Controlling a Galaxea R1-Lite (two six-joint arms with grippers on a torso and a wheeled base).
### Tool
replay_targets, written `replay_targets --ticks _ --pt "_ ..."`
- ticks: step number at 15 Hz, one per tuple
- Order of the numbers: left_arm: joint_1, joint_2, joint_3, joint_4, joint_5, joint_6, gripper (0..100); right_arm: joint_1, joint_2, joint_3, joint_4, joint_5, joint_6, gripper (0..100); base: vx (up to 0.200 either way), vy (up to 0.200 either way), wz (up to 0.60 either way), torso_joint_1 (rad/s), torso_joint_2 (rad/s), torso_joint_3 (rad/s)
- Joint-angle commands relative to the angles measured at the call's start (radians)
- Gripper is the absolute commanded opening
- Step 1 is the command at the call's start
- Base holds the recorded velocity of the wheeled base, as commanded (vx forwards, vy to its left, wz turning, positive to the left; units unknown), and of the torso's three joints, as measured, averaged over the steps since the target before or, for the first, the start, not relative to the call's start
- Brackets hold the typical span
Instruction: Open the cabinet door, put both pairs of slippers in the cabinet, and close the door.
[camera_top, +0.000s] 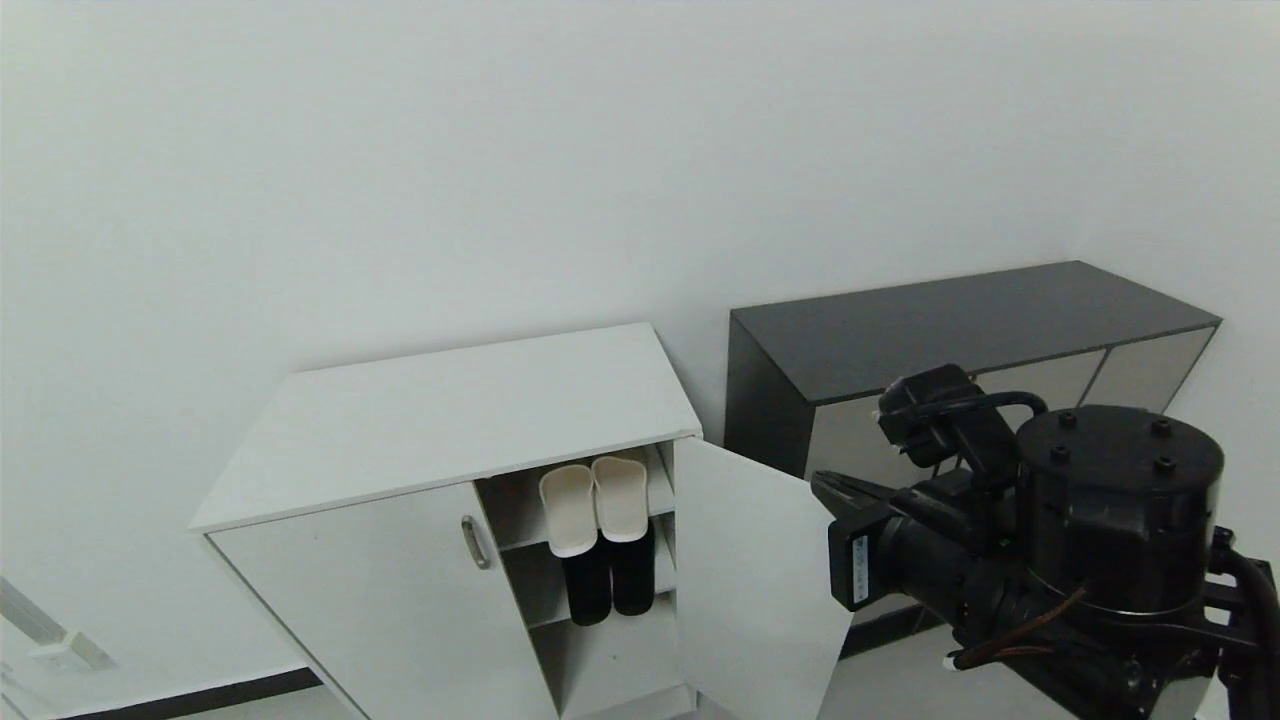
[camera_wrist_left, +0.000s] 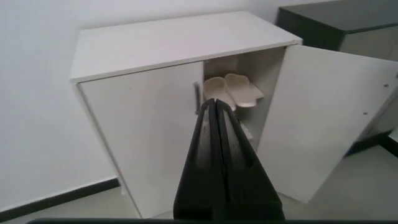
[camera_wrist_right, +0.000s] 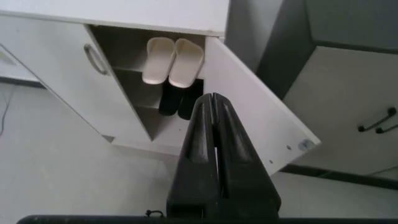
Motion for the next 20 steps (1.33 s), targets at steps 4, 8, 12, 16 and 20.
replay_targets --ticks 4,8,12,16,20 --pt "0.001 0.001 0.0 0.0 0.0 0.0 0 -0.014 0.026 0.0 -0.001 0.0 -0.009 0 -0.15 0.0 0.0 0.002 0.0 0.002" --pt "0.001 0.001 0.0 0.0 0.0 0.0 0 -0.113 0.094 -0.051 -0.002 0.002 -0.005 0 -0.15 0.0 0.0 0.005 0.0 0.001" --pt "0.001 0.001 0.0 0.0 0.0 0.0 0 -0.278 0.209 -0.217 0.059 0.057 -0.006 0 0.0 0.0 0.0 0.0 0.0 0.0" --pt "0.001 0.001 0.0 0.0 0.0 -0.003 0 -0.403 0.356 -0.404 0.119 0.118 -0.003 0 0.0 0.0 0.0 0.0 0.0 0.0" --pt "0.001 0.001 0.0 0.0 0.0 -0.003 0 -0.472 0.483 -0.516 0.12 0.147 0.003 0 0.0 0.0 0.0 0.0 0.0 0.0"
